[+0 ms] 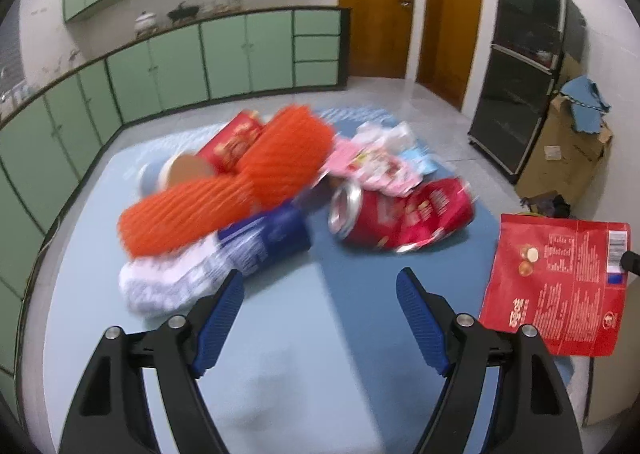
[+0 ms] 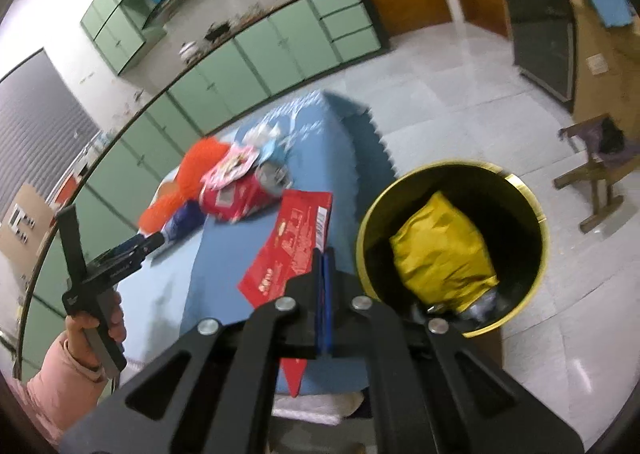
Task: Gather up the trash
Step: 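Carry the red packet over the bin and release it from the right tool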
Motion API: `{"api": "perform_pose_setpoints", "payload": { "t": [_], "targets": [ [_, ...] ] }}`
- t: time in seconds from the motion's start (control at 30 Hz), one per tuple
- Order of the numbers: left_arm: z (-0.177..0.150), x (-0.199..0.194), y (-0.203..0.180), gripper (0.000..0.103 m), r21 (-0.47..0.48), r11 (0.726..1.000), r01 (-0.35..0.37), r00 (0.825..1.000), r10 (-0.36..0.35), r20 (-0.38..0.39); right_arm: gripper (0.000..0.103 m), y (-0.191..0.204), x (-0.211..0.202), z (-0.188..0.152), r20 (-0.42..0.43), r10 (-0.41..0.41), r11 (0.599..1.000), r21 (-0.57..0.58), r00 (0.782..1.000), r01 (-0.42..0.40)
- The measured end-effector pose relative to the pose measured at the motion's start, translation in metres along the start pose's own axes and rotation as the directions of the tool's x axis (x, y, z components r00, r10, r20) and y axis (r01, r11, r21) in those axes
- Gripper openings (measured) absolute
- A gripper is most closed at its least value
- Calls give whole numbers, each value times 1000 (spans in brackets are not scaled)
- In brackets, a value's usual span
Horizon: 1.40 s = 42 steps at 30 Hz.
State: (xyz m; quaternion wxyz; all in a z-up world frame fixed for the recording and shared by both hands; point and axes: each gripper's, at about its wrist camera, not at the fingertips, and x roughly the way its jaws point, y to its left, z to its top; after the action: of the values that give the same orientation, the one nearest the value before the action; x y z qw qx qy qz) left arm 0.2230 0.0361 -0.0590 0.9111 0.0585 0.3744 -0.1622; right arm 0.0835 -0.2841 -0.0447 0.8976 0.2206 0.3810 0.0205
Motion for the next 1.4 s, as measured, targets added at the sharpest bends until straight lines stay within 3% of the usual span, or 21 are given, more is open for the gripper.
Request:
{"api": "perform_pose_setpoints", "payload": {
  "t": [0.2,0.4,0.47,0.53,0.8,1.13,1.33,1.4],
  "targets": [
    [28,11,-29,76,27,999,38,999,-39,30,0,-32,-5,13,43,-61,997,57,997,58],
    [45,28,-51,59,30,994,105,994,-105,8,0,-50,2,23,60,-110,992,68,992,105],
    [49,36,-61,55,57,996,71,997,-71,7,0,-57,3,25,67,-115,991,79,991,109],
    [52,40,-71,55,104,994,38,999,-41,24,0,-62,6,27,67,-125,989,87,990,119],
    [59,68,-75,56,171,985,36,999,-40,19,0,-81,30,19,23,-161,979,130,987,157],
    [60,92,-83,67,307,952,-1,1000,-6,23,0,-105,51,10,-14,-188,964,190,982,187],
    [61,104,-80,66,290,957,-10,1000,8,9,0,-114,51,4,-32,-196,956,215,980,198],
    [61,107,-78,62,279,960,-9,1000,9,1,0,-115,52,3,-36,-199,954,223,979,202]
  ]
}}
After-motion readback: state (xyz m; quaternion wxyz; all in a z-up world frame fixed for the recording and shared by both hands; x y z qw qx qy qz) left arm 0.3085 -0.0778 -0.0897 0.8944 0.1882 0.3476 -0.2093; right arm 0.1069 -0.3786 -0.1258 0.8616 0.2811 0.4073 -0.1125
